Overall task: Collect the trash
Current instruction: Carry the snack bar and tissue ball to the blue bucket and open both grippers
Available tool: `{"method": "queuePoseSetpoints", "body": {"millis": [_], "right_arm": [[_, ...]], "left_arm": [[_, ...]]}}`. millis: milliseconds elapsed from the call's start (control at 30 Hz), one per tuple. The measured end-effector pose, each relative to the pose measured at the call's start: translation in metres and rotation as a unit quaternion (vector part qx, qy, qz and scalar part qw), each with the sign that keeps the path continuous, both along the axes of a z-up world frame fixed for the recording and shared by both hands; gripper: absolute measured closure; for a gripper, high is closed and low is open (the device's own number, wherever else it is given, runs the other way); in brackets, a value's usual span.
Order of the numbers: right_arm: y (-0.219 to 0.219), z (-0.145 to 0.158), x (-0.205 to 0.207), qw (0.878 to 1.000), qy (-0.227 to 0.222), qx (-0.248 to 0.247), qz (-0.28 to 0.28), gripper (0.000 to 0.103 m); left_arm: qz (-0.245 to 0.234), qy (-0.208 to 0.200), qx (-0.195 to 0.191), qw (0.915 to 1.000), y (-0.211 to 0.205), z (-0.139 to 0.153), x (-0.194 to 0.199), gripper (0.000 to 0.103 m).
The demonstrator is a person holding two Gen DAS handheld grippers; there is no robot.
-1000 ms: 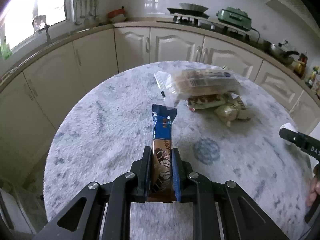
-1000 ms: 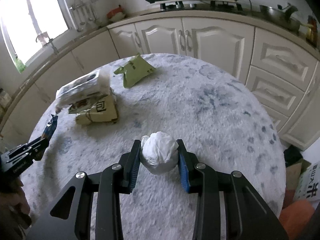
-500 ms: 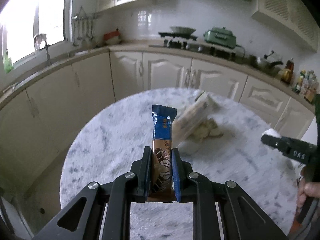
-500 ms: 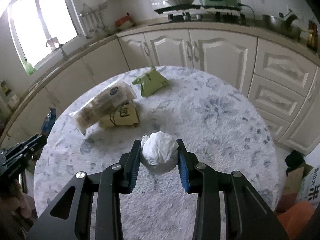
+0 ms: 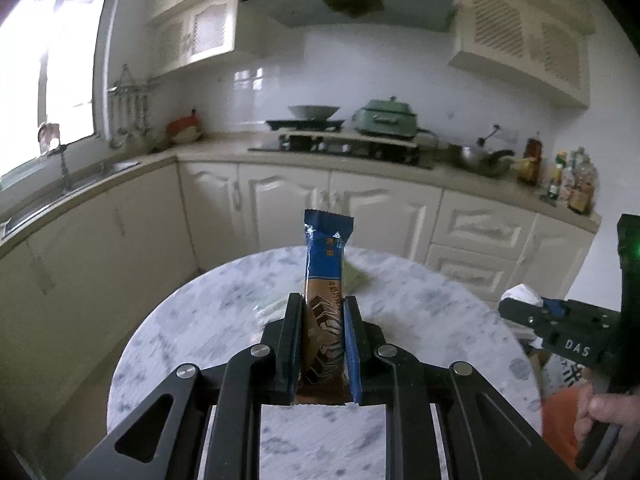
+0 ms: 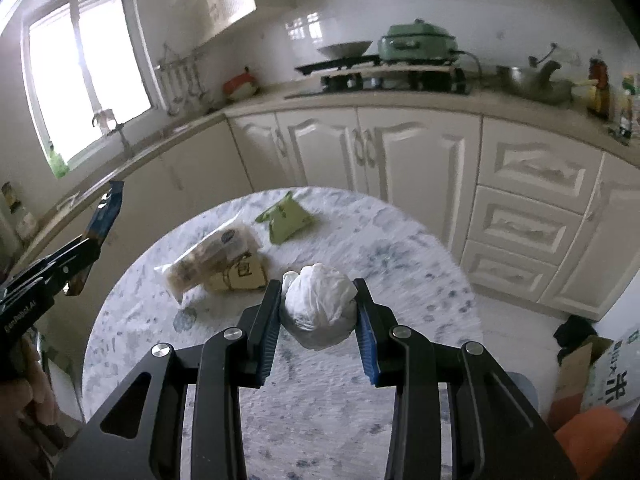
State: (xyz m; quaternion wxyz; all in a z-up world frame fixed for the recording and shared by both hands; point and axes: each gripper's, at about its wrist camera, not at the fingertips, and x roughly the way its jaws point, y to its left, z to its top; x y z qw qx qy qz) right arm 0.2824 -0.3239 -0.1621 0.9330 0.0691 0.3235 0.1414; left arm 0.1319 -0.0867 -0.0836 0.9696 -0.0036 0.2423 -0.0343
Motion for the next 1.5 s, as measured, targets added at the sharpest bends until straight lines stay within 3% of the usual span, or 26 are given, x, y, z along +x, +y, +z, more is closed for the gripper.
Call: {"method": "queuePoseSetpoints", "body": {"millis": [233,467,800,1133,1500], "right_arm": [[-0.031,0.017,-0.011,0.999,-0.02,0.014,-0.026,0.068],[-0.091,0.03,-0.028,0.995,-0.032,0.01,-0.089,0.068],[-0.203,0.027,-0.064,0.976,-0.027,0.01,-0.216,0.068],[-0.28,-0.017,-0.076,0.956,0.024,0.023,-0.291,0.068],[-0.332,-0.094,-0.056,0.942,0.097,0.067,-0.315,0.068]], "left_arm": [[-0.041,-0.022,0.002,0.9989,-0.026,0.01,0.004,0.088],[-0.11,-0.025,-0.008,0.9936,-0.06,0.01,0.026,0.088],[-0.23,0.008,-0.007,0.9731,-0.134,0.003,0.076,0.088],[-0.321,0.084,-0.006,0.9433,-0.218,-0.016,0.158,0.088],[-0.36,0.183,0.009,0.9149,-0.327,-0.06,0.249,0.088]]}}
